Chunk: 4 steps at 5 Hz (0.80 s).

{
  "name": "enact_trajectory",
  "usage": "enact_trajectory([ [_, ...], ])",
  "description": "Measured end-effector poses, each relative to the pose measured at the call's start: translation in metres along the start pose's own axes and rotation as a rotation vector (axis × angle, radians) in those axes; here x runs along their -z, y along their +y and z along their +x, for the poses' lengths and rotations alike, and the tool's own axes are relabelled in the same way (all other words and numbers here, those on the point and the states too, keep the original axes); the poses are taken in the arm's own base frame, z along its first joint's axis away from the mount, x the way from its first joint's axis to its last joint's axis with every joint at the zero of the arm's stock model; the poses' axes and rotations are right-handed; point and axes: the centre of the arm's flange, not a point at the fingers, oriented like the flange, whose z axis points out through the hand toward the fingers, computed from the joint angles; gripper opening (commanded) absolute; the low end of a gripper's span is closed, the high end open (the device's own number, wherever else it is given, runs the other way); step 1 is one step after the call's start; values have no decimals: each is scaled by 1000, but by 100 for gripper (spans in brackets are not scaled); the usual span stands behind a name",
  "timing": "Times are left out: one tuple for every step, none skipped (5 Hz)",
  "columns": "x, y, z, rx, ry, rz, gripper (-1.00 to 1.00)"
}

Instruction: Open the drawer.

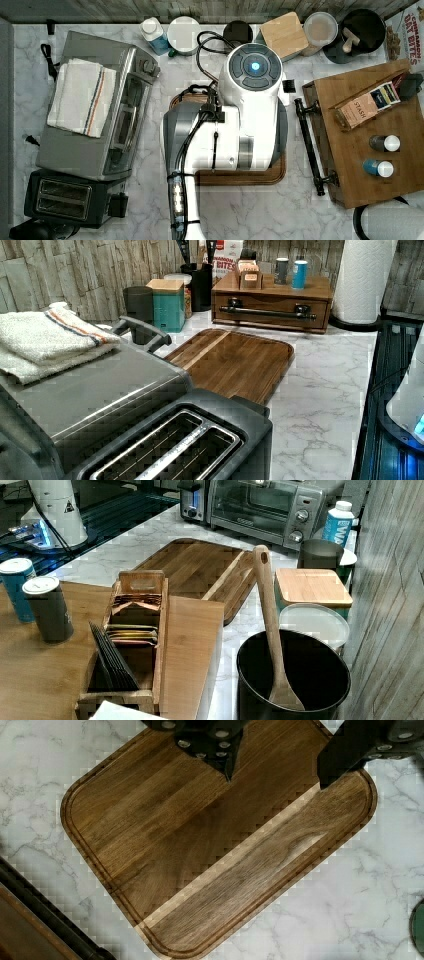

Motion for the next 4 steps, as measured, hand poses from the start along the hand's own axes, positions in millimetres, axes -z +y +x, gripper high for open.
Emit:
enact_trajectory([
  [-2,-1,1,1,7,5,100],
  [-10,-1,3,0,-9,-7,100],
  [-23,1,4,34,0,-1,100],
  [-40,9,-2,178,1,-14,100],
])
